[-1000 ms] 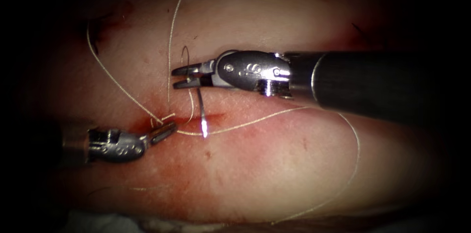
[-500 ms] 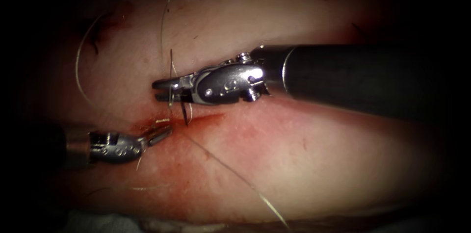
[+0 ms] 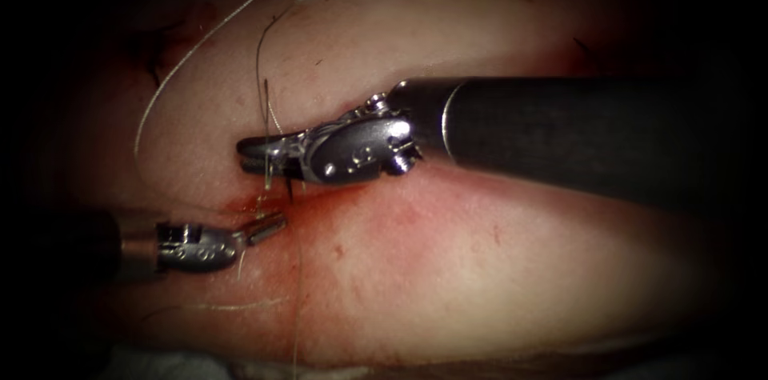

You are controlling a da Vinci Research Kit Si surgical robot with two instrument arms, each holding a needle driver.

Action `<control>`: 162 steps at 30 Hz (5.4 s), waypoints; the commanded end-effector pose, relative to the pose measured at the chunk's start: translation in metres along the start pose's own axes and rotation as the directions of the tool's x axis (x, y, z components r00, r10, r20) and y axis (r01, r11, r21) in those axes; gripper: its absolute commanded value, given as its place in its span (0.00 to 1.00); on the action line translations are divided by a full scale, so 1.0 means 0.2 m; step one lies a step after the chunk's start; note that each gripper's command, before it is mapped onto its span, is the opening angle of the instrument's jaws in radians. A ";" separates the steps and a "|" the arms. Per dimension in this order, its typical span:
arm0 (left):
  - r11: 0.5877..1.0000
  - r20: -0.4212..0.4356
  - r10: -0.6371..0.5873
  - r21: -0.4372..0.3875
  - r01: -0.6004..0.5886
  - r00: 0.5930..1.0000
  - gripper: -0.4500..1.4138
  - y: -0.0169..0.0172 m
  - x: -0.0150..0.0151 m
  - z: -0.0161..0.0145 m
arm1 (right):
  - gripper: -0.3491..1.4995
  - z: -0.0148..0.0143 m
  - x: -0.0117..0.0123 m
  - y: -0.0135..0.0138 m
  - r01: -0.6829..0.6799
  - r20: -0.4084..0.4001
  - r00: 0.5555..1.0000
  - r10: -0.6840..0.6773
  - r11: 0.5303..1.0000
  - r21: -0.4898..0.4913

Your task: Wound Closure

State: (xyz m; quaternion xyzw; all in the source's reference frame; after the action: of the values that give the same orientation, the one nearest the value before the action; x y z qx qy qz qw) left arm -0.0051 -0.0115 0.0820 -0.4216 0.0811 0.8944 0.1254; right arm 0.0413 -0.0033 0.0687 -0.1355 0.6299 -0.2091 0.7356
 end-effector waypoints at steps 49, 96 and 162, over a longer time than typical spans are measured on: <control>0.999 -0.011 -0.036 -0.020 0.036 0.999 0.00 0.004 0.023 -0.014 | 0.00 -0.004 -0.032 -0.019 -0.454 0.122 0.873 0.472 0.879 -0.145; 1.000 -0.021 0.027 -0.010 -0.028 0.999 0.00 0.011 0.022 -0.001 | 0.00 0.001 -0.029 -0.001 -0.316 0.052 0.942 0.331 0.929 -0.191; 1.000 -0.020 0.025 -0.009 -0.025 0.999 0.00 0.012 0.023 -0.001 | 0.00 -0.013 -0.012 0.016 -0.196 0.055 0.975 0.216 0.949 -0.248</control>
State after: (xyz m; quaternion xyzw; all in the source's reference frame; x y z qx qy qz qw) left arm -0.0080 -0.0124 0.0778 -0.4294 0.0852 0.8922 0.1110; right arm 0.0383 0.0012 0.0682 -0.1668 0.6289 -0.0477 0.7579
